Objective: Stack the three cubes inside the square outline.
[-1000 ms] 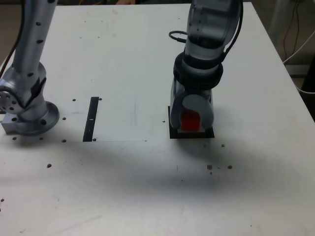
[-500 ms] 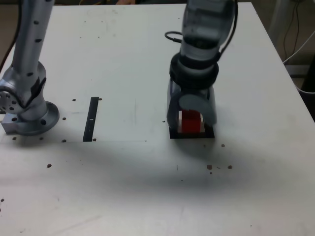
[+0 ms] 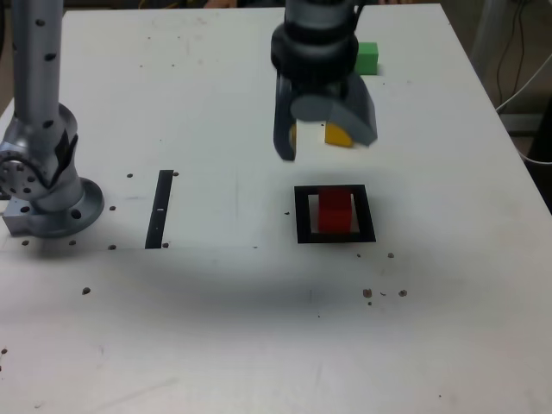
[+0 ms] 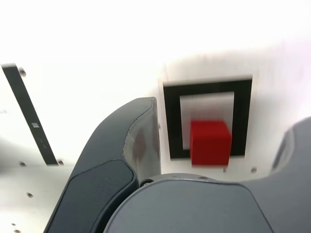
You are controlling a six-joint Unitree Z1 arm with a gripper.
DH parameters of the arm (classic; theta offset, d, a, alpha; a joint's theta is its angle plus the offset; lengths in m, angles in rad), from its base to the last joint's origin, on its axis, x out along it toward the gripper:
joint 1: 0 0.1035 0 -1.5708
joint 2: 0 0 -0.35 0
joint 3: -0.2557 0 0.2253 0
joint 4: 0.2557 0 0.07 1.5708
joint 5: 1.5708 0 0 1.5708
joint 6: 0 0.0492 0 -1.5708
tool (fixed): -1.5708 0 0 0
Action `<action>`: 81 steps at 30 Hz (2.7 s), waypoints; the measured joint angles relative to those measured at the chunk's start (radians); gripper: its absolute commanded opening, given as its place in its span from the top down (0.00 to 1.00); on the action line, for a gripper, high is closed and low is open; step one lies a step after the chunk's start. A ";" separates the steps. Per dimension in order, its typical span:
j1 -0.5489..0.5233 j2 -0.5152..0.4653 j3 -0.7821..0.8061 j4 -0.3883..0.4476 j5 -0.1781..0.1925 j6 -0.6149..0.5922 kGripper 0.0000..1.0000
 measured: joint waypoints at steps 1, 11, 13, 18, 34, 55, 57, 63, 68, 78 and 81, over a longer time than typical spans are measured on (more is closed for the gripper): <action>0.032 0.003 -0.010 0.000 -0.004 0.036 0.01; 0.187 0.055 -0.155 0.018 0.046 0.337 0.00; 0.203 0.083 -0.171 0.020 0.051 0.384 0.00; 0.214 0.143 -0.185 0.020 0.053 0.437 0.00; 0.281 0.264 -0.182 -0.010 0.042 0.447 0.12; 0.286 0.289 -0.202 -0.035 0.034 0.439 0.65; 0.286 0.290 -0.203 -0.034 0.031 0.444 0.68; 0.286 0.290 -0.212 -0.024 0.012 0.461 0.74; 0.286 0.290 -0.221 -0.012 0.010 0.466 0.77; 0.286 0.290 -0.249 0.045 0.010 0.472 0.80; 0.286 0.287 -0.253 0.062 0.010 0.472 0.80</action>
